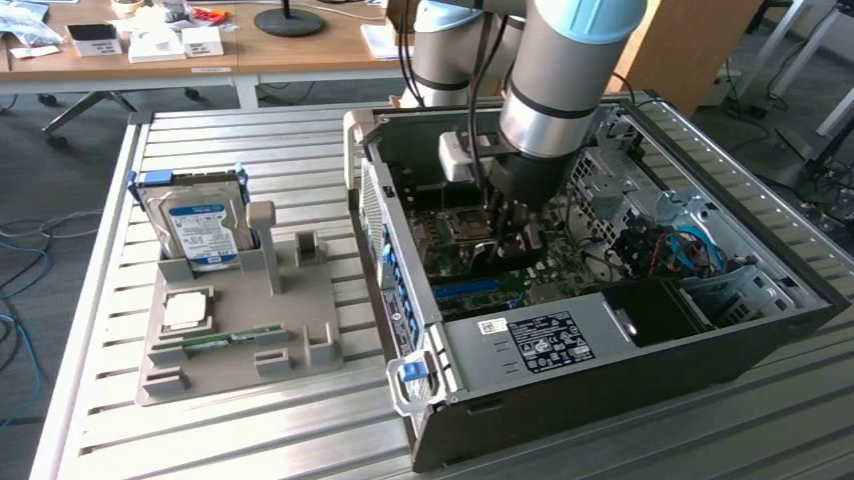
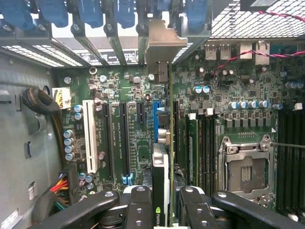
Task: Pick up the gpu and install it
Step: 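Insert the gpu into the slot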
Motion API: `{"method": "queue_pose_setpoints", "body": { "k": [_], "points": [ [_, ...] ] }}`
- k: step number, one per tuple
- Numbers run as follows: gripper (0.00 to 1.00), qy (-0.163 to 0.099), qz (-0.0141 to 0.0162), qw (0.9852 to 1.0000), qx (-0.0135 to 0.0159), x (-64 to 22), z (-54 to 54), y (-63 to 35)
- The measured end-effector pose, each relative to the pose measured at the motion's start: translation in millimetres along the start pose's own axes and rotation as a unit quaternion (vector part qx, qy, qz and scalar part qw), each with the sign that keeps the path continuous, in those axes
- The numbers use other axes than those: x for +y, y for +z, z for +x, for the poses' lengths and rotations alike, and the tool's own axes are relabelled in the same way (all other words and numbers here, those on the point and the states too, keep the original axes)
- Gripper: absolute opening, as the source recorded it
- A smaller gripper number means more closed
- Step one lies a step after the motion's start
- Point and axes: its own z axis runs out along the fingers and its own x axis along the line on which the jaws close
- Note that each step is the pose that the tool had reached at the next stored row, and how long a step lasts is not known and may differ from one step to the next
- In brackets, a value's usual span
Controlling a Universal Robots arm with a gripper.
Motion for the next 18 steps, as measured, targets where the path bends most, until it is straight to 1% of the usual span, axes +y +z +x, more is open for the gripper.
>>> {"method": "queue_pose_setpoints", "body": {
  "k": [4,10,18],
  "points": [
    [0.27,0.0,0.0006,1.0,-0.0004,2.4,0.3,-0.1],
    [0.27,0.0,0.0007,1.0,-0.0005,2.9,2.5,-0.2],
    [0.27,0.0,0.0008,1.0,-0.0009,6.9,2.9,-0.4]
  ]
}}
